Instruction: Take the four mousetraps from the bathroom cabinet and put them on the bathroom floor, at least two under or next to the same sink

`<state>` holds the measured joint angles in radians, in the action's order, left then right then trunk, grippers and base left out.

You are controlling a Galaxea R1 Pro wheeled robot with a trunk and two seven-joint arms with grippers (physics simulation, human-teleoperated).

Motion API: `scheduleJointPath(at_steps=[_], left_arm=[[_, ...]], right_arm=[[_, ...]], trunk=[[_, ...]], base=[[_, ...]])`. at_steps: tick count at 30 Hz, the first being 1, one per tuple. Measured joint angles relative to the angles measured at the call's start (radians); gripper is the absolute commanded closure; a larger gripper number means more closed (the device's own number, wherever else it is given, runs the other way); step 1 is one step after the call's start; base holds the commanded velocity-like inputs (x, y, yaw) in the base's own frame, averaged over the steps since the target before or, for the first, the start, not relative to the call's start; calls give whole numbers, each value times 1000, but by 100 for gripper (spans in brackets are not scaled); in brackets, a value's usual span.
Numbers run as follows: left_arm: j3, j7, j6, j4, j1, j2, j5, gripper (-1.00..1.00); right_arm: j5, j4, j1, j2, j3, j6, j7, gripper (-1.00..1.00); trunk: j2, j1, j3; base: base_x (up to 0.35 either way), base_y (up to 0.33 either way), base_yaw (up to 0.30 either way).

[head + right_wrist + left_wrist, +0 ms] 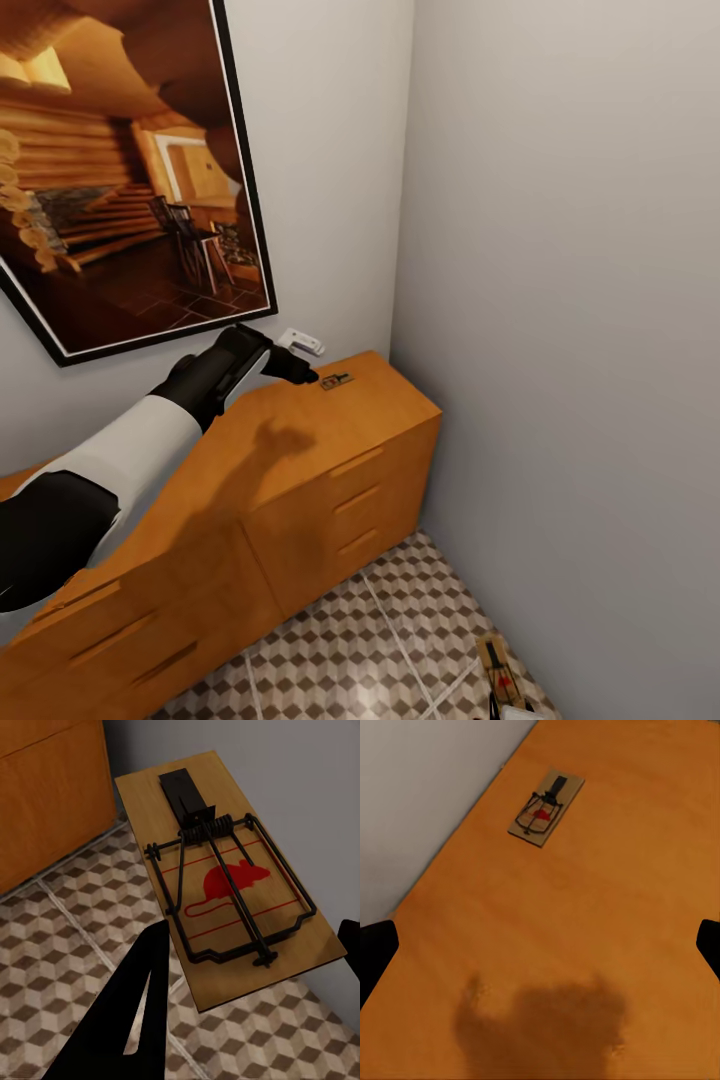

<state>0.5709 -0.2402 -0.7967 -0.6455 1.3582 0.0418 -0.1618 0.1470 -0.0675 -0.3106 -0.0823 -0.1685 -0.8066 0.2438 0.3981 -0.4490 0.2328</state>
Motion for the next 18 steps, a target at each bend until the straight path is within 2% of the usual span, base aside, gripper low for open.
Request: scheduleJointPath(at_steps=[9,12,14,18], left_arm=[[1,0,0,5,0,0,0,-100],[1,0,0,6,0,0,0,-100],[1,-1,0,6,0,0,0,-100],[1,-1,0,6,0,1,0,-100]], right_arm=[[3,2,0,0,1,0,0,100],[10,8,0,-1,1,1,-1,100],[47,28,0,-3,4,3,-2,100],[80,46,0,-5,6,5,-8,100]], trunk=[[0,0,0],[0,0,0],[0,0,0],[0,0,0]], base=[[286,0,0],[165,0,0],[43,0,0],[16,0,0]])
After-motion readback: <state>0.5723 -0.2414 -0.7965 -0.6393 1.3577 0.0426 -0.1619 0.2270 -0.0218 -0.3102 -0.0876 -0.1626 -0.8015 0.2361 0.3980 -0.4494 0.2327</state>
